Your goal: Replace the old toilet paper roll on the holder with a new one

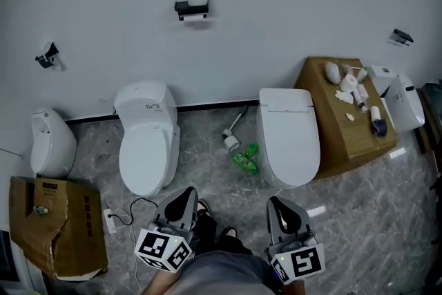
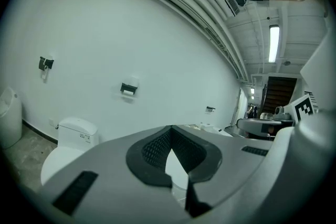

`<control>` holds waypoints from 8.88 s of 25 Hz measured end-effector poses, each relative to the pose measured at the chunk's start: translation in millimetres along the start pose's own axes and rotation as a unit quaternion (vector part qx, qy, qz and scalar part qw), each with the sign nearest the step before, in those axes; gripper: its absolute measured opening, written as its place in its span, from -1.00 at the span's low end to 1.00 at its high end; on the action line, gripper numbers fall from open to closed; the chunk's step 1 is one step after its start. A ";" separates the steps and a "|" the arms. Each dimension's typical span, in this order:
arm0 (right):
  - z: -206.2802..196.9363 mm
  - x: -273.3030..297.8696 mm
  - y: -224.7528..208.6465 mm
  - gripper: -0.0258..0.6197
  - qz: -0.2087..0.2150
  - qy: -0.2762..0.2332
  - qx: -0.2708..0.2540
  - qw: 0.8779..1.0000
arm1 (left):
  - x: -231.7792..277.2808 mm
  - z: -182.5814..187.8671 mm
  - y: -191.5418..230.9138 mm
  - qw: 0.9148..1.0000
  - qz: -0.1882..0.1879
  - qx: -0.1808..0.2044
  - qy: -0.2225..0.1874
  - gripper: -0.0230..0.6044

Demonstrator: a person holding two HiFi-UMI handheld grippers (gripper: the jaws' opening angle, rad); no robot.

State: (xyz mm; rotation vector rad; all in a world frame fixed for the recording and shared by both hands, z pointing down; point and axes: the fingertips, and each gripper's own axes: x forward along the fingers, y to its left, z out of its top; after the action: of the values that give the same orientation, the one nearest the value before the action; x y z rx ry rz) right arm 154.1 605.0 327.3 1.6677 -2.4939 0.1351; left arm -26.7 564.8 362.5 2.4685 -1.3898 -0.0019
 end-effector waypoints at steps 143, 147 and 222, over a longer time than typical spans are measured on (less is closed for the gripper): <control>105.2 699.8 -143.3 -0.86 0.083 0.027 -0.029 0.996 | 600.3 160.0 396.7 0.946 -0.042 -0.318 -0.044 -0.91; 99.6 694.8 -149.0 -0.86 0.093 0.039 -0.032 0.994 | 610.9 154.1 402.5 0.924 -0.028 -0.374 -0.073 -0.91; 69.4 681.7 -243.9 -0.86 0.070 0.076 -0.007 0.995 | 721.0 156.1 358.3 0.803 -0.080 -0.568 -0.161 -0.31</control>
State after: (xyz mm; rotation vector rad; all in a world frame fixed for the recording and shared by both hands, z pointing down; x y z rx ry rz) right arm 118.2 -120.2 370.3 1.4202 -2.4885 0.2488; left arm 33.0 -251.4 415.5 1.5323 -0.8209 -1.0177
